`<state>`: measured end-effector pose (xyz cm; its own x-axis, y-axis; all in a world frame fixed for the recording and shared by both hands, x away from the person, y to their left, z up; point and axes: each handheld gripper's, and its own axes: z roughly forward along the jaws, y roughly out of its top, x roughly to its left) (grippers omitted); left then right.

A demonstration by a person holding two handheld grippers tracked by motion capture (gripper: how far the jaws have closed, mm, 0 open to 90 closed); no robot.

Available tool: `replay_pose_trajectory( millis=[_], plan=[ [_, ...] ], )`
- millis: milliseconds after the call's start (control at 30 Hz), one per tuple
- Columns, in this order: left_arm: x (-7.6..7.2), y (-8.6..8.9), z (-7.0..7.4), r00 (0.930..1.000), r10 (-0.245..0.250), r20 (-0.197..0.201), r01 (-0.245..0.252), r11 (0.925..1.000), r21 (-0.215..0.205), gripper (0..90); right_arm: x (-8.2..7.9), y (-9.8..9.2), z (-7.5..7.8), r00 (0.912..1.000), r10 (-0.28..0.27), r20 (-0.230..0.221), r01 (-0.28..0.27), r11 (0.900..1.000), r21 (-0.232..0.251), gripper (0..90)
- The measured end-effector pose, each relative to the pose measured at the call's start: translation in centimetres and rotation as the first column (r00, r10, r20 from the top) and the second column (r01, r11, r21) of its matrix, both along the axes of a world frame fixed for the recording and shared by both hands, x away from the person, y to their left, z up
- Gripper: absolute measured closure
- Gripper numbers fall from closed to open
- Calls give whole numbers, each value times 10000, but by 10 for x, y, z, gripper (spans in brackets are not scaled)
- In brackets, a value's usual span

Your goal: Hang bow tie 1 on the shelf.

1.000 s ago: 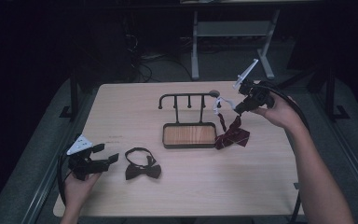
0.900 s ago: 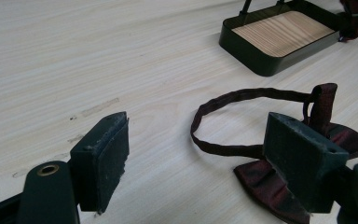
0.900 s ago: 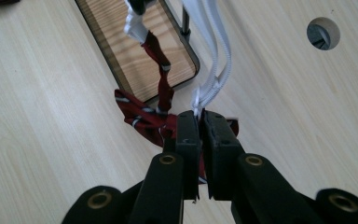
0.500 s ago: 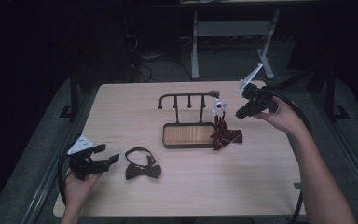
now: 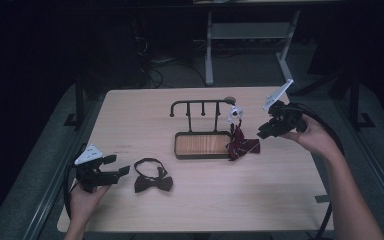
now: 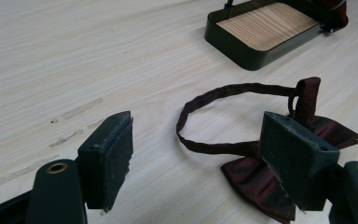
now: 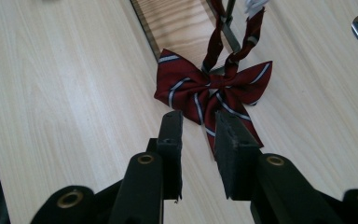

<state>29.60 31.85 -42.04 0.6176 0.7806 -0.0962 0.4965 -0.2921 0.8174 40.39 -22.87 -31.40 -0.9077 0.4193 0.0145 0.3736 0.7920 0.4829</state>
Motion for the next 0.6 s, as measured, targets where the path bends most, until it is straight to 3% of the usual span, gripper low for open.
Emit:
replay_pose_trajectory(
  millis=[200, 600],
  plan=[
    [0, -1, 2, 9999, -120, -76, 118, 9998, -173, 258, -12, -6, -6, 9999, 109, 25, -110, 9998, 192, 681],
    [5, -5, 6, 9980, -557, -289, 555, 9984, -75, 295, -37, -17, -24, 9998, 206, 42, -208, 9987, 476, 628]
  ],
)
